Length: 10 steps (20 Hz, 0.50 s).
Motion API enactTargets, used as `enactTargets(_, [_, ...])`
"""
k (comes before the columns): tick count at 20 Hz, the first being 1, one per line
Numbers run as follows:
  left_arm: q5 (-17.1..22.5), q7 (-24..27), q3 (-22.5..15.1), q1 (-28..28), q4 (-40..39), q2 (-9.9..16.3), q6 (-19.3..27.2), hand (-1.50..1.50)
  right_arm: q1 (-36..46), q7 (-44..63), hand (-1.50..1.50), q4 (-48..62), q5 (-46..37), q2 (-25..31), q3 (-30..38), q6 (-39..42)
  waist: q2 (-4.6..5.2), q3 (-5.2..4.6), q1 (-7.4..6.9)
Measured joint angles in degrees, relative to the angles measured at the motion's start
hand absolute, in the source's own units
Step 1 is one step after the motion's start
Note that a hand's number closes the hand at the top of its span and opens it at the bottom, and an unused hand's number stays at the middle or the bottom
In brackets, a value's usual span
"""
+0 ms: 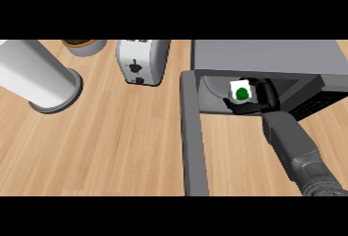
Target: Pick up the milk, place it into the microwave and close the microwave
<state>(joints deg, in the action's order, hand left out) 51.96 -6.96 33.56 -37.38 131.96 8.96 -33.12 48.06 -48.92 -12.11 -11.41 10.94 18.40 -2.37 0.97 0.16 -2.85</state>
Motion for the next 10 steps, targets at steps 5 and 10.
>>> enactTargets(5, [0.4, -0.5, -0.3, 2.4, 0.1, 1.0, 0.6, -1.50, 4.4, 3.3, 1.50, 2.3, -0.6, 2.1, 0.2, -0.7, 0.61, 0.06, -1.19])
enactTargets(10, [0.4, -0.7, -0.2, 4.8, -0.1, 2.2, 0.9, -1.50, 7.3, 5.4, 1.50, 3.3, -2.7, 4.0, -1.0, -5.9, 1.24, 0.08, -2.37])
